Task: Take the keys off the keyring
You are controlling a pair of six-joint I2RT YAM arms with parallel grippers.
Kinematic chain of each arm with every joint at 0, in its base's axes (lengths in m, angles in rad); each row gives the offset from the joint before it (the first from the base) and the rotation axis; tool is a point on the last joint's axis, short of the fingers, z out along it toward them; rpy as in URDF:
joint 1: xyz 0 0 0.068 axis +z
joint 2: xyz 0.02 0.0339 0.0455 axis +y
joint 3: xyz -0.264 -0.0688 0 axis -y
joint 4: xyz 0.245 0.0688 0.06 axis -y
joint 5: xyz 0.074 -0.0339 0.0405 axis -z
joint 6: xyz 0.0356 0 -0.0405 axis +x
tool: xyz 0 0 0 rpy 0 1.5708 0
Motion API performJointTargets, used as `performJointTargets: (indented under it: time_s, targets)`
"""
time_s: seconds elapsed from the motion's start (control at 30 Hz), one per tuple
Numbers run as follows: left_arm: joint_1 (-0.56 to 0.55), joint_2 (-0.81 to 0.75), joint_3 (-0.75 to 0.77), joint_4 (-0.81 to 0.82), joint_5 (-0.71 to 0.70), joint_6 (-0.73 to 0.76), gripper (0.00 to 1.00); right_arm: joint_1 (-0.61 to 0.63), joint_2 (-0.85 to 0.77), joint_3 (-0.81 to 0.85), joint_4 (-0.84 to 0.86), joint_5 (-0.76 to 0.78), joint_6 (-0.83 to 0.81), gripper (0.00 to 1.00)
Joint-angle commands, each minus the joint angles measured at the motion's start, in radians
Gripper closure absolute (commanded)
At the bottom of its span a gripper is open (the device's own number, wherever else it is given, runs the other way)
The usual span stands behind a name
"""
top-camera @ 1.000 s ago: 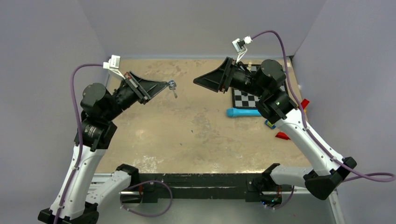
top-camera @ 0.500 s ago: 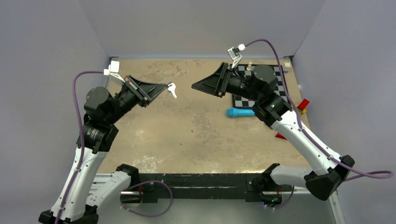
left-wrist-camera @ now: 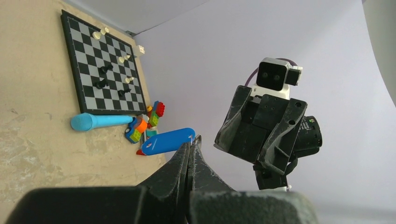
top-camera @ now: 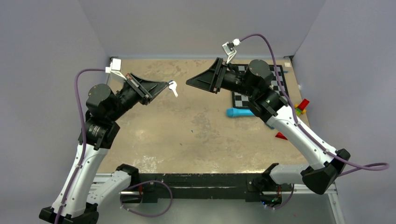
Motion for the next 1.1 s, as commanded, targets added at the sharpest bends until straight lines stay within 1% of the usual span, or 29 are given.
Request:
performJointTargets:
  time_s: [0.0,0.27,0.6,1.07]
  targets:
    - [-0.002,0.006,0.048,0.065,0.018,0.002,1.0,0.008,0.019,0.069,0.044,0.006,0.005,0.47]
    - [-0.002,0.015,0.054,0.089,0.025,-0.002,1.0,0.026,0.069,0.096,0.066,0.004,0.015,0.49]
    - [-0.002,0.02,0.045,0.115,0.036,-0.012,1.0,0.04,0.15,0.184,0.043,-0.024,0.006,0.56]
    - [-0.002,0.023,0.042,0.144,0.036,-0.016,1.0,0.057,0.194,0.215,0.042,-0.049,0.008,0.61]
